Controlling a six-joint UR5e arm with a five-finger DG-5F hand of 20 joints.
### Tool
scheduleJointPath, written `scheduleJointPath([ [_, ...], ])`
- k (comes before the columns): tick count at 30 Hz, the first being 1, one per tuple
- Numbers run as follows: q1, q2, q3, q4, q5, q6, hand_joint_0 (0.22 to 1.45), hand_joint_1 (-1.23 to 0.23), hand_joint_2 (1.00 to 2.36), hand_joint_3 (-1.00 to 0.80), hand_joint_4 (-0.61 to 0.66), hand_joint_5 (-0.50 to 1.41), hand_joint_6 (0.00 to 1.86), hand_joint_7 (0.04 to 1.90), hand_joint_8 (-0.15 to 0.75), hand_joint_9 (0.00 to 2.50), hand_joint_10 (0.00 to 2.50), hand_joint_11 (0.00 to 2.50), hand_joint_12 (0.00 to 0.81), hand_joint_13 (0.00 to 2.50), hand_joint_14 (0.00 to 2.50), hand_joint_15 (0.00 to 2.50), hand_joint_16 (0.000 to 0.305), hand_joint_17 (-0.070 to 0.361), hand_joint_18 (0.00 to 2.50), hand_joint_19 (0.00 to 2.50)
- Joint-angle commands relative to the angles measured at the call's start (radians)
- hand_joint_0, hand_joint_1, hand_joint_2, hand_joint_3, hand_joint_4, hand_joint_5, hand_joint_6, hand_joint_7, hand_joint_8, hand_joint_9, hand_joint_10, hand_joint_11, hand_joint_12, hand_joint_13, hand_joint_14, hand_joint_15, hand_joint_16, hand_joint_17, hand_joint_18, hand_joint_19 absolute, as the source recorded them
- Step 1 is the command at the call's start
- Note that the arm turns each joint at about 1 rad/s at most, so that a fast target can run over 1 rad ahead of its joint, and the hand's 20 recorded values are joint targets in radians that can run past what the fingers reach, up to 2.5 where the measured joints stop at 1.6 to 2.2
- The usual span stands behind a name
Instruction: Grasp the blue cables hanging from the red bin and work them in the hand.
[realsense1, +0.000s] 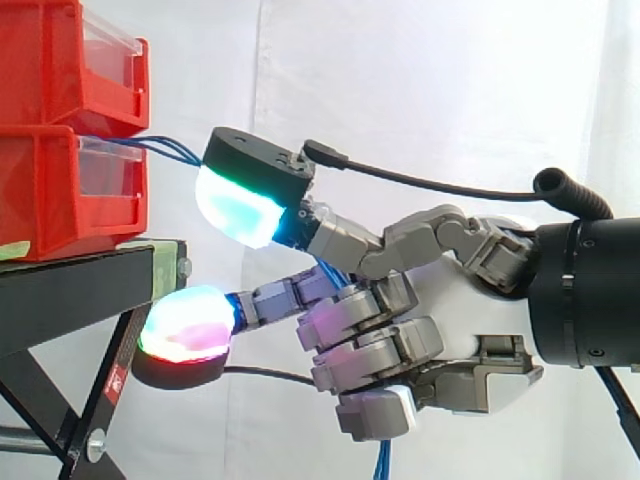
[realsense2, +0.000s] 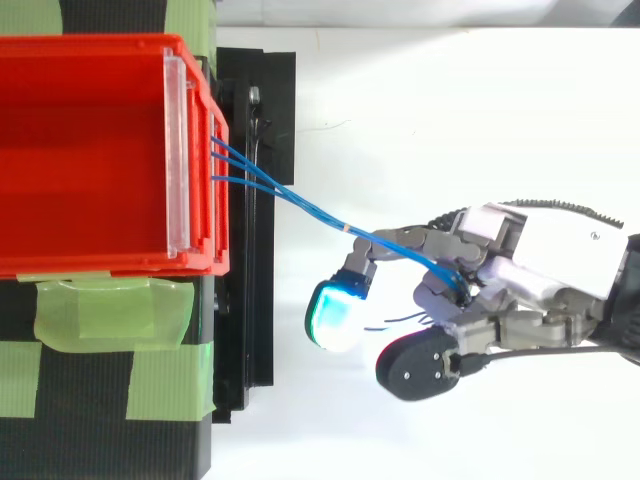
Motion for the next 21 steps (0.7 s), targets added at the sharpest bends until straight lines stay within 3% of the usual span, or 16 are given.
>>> scheduleJointPath([
  [1,-0.007,0.001,0.000,-0.009,0.012,0.012,0.84,-0.59,1.00,-0.98,0.25,0.14,0.31,1.22,0.438,1.37,2.50,2.50,0.531,1.71,2.50,1.64,0.186,0.139,2.27,0.96],
  [5,-0.020,0.003,0.000,-0.041,0.015,0.033,0.84,-0.59,1.00,-0.99,0.24,0.14,0.27,1.24,0.429,1.42,2.50,2.50,0.514,1.72,2.50,1.63,0.180,0.135,2.31,0.95],
  [12,-0.027,0.003,0.000,-0.057,0.024,0.065,0.85,-0.59,1.00,-1.00,0.17,0.19,0.13,1.29,0.414,1.59,2.50,2.50,0.479,1.73,2.50,1.61,0.167,0.125,2.39,0.98],
  [17,-0.030,0.026,0.000,-0.066,0.017,0.059,0.86,-0.60,1.00,-1.00,0.10,0.19,0.13,1.29,0.390,1.61,2.50,2.50,0.461,1.73,2.50,1.63,0.164,0.123,2.39,1.00],
  [21,-0.034,0.058,0.000,-0.107,0.009,0.047,0.87,-0.60,1.00,-1.00,0.08,0.19,0.14,1.29,0.379,1.62,2.50,2.50,0.468,1.73,2.50,1.62,0.170,0.128,2.40,0.99],
])
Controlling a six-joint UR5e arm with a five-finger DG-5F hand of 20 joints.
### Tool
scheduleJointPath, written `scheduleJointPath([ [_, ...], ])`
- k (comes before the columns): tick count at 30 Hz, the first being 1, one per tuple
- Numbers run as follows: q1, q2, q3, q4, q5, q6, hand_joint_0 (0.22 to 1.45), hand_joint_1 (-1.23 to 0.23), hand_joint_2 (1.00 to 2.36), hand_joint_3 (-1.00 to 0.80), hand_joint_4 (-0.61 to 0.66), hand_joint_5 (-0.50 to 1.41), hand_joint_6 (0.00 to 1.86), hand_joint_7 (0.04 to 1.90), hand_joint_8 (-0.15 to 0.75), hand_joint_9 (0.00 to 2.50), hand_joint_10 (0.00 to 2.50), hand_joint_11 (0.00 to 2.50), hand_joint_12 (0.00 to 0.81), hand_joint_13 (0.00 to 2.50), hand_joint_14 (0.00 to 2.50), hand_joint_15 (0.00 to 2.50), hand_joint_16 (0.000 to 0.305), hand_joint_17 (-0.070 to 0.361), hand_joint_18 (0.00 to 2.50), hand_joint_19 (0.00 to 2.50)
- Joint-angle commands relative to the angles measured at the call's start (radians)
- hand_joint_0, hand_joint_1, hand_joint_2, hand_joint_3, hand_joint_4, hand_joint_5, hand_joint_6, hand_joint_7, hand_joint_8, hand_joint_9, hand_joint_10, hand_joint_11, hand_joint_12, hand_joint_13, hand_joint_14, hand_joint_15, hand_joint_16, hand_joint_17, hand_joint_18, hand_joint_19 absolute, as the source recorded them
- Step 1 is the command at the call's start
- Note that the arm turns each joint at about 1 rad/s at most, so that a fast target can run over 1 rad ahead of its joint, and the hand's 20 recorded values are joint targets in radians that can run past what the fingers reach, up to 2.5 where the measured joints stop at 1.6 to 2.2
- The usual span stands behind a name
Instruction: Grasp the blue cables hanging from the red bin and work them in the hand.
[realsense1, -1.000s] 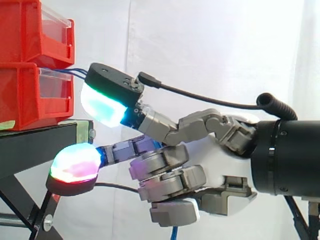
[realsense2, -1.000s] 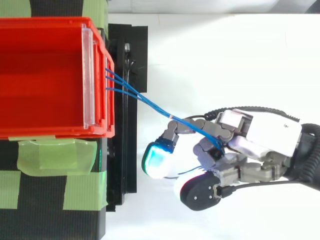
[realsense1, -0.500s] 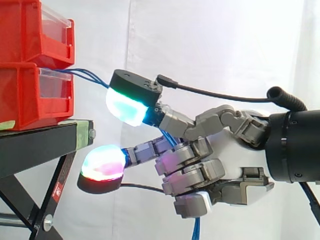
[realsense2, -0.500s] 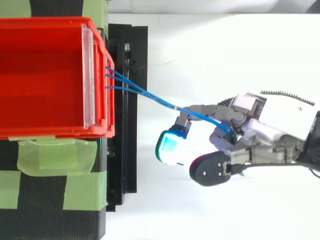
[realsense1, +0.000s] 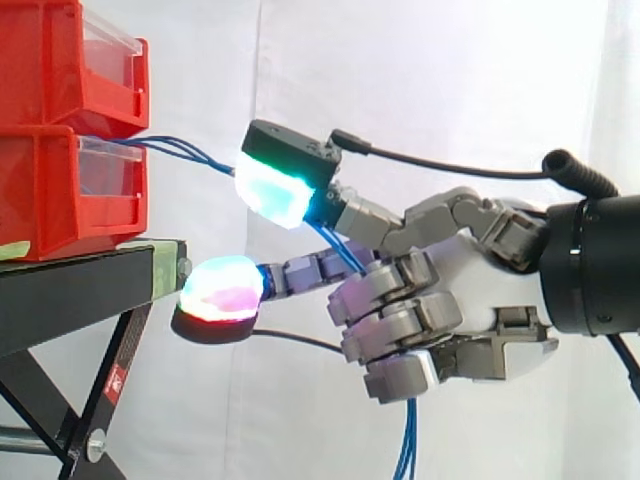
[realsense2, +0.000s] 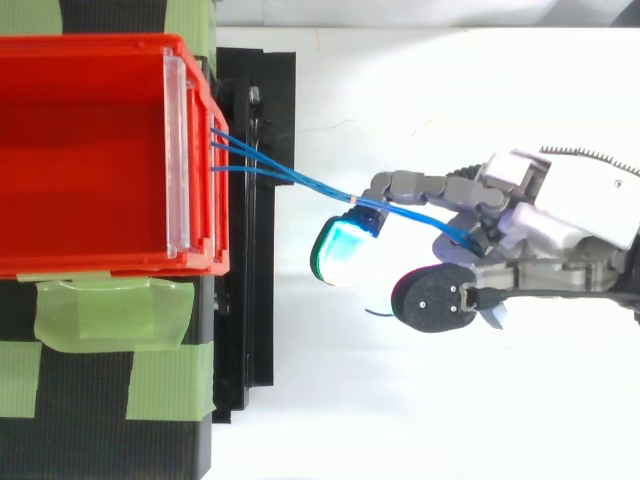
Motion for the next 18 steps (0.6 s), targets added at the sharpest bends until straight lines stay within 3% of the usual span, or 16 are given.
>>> scheduleJointPath([
  [1,-0.005,0.037,0.000,-0.043,-0.005,-0.012,0.87,-0.60,1.00,-1.00,0.08,0.19,0.14,1.29,0.381,1.62,2.50,2.50,0.468,1.72,2.50,1.64,0.170,0.128,2.40,0.99],
  [8,-0.012,0.077,0.000,-0.121,-0.007,-0.019,0.87,-0.60,1.00,-1.00,0.10,0.19,0.16,1.27,0.382,1.62,2.50,2.50,0.462,1.72,2.50,1.60,0.166,0.124,2.39,1.00],
  [18,-0.049,0.084,0.000,-0.152,-0.035,-0.016,0.87,-0.60,1.00,-0.98,0.11,0.19,0.17,1.28,0.387,1.63,2.50,2.50,0.472,1.72,2.50,1.65,0.169,0.127,2.38,0.97],
])
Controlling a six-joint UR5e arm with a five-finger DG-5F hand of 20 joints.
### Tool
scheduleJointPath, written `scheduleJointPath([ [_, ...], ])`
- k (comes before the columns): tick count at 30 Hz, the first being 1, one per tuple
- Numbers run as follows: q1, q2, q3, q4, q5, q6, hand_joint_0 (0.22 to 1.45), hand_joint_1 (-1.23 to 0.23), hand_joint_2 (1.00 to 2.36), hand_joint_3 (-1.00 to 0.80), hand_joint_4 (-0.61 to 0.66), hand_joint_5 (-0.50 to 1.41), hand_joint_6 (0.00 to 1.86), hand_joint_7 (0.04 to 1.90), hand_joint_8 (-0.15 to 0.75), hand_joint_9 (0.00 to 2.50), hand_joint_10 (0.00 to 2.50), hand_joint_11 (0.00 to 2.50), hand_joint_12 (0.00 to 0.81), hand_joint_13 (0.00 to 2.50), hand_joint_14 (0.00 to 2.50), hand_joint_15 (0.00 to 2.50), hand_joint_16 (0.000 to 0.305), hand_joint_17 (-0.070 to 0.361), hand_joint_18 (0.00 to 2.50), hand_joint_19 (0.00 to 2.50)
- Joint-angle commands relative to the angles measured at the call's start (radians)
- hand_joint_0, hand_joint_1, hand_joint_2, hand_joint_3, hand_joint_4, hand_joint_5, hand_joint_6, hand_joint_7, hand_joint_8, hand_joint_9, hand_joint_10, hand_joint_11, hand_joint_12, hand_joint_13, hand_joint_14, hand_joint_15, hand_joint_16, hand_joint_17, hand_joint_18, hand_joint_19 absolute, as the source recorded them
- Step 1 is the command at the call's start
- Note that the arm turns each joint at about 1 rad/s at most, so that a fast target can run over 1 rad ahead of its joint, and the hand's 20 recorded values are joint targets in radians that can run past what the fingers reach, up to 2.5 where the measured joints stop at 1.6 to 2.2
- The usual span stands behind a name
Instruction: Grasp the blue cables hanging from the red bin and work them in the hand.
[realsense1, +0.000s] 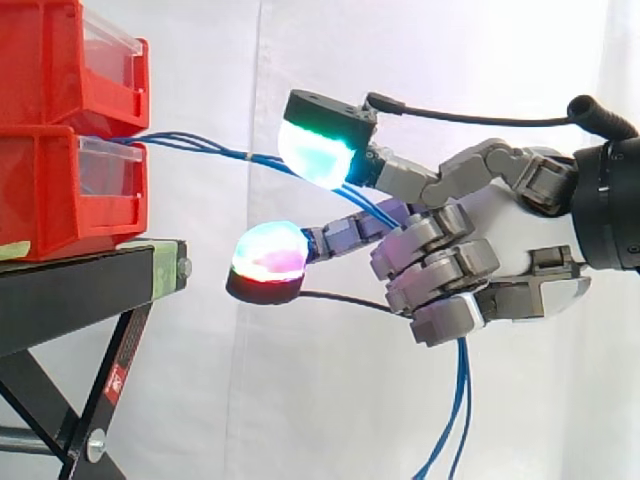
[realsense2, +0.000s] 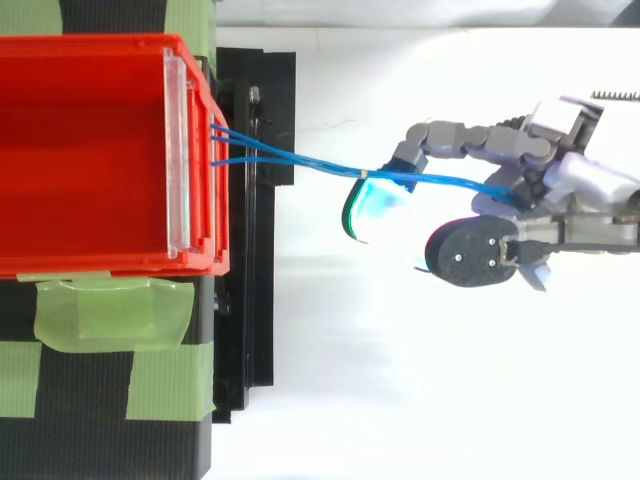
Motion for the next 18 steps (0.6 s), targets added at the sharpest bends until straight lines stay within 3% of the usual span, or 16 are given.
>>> scheduleJointPath([
  [1,-0.012,0.007,0.000,-0.017,-0.011,0.001,0.87,-0.60,1.00,-0.97,0.11,0.19,0.17,1.27,0.392,1.66,2.50,2.50,0.480,1.73,2.50,1.64,0.172,0.129,2.38,0.92],
  [6,-0.015,0.009,0.000,-0.023,-0.009,-0.002,0.86,-0.61,1.00,-0.95,0.16,0.23,0.09,1.32,0.434,1.81,2.50,2.50,0.540,1.92,2.50,1.38,0.195,0.147,2.50,0.76],
  [10,-0.008,0.009,0.001,-0.012,-0.011,-0.001,0.85,-0.61,1.00,-0.94,0.18,0.24,0.06,1.33,0.445,1.86,2.50,2.50,0.559,1.97,2.50,1.36,0.210,0.158,2.50,0.75],
  [18,-0.003,0.009,0.001,0.008,-0.028,-0.013,0.85,-0.61,1.00,-0.93,0.19,0.24,0.06,1.34,0.444,1.87,2.50,2.50,0.562,1.97,2.50,1.38,0.212,0.159,2.50,0.76],
])
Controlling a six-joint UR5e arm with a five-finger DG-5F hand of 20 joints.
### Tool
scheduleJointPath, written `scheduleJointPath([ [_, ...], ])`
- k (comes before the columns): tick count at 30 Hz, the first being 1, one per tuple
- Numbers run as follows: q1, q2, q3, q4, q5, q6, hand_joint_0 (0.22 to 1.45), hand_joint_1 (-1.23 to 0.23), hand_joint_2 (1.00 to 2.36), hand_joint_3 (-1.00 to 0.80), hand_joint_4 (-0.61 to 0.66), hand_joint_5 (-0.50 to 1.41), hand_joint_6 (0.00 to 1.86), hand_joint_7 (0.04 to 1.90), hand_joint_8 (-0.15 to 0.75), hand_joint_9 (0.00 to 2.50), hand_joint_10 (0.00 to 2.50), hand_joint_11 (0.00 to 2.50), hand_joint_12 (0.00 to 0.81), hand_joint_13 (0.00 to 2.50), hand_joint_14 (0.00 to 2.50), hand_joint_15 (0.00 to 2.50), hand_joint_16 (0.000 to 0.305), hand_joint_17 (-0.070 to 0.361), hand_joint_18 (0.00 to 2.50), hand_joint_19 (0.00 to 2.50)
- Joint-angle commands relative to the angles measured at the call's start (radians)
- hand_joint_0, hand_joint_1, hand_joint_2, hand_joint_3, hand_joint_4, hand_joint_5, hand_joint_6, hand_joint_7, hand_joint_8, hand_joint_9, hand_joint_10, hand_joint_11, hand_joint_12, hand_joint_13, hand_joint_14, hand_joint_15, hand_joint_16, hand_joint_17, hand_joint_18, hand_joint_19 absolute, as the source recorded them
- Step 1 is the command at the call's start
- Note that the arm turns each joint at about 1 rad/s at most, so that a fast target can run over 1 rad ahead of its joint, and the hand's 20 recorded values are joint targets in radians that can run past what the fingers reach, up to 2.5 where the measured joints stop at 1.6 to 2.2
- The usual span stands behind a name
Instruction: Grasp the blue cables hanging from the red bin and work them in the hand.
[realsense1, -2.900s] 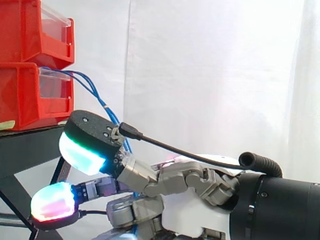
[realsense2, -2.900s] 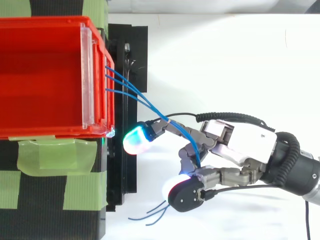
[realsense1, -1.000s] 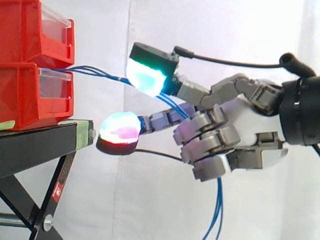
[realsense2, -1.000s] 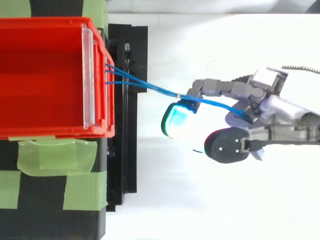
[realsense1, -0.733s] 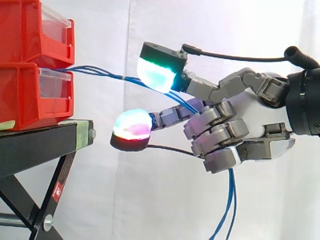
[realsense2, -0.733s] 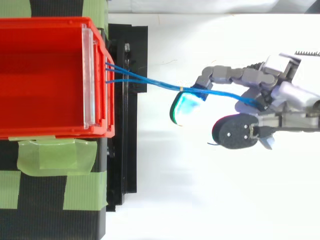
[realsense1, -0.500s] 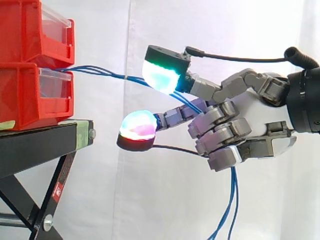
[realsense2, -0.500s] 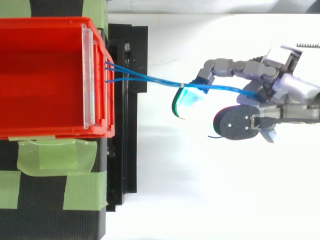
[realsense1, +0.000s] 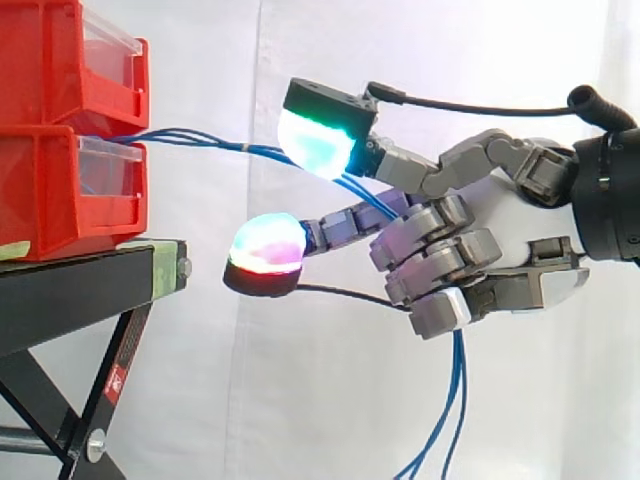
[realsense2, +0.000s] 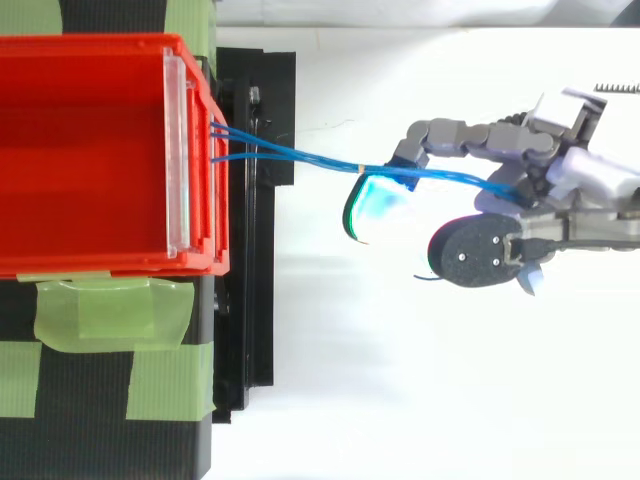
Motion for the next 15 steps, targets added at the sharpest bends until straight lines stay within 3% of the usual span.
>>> scheduleJointPath([
  [1,0.001,0.000,0.000,0.024,-0.005,-0.011,0.84,-0.61,1.00,-0.93,0.18,0.24,0.06,1.34,0.445,1.87,2.50,2.50,0.555,1.96,2.50,1.40,0.213,0.160,2.50,0.78],
  [5,0.004,0.000,0.000,0.054,-0.005,-0.027,0.84,-0.61,1.00,-0.93,0.18,0.24,0.06,1.34,0.442,1.85,2.50,2.50,0.553,1.95,2.50,1.38,0.211,0.158,2.50,0.78],
  [15,0.004,0.000,0.000,0.054,-0.005,-0.033,0.84,-0.60,1.00,-0.93,0.19,0.23,0.06,1.34,0.446,1.83,2.50,2.50,0.550,1.93,2.50,1.42,0.205,0.154,2.50,0.79],
])
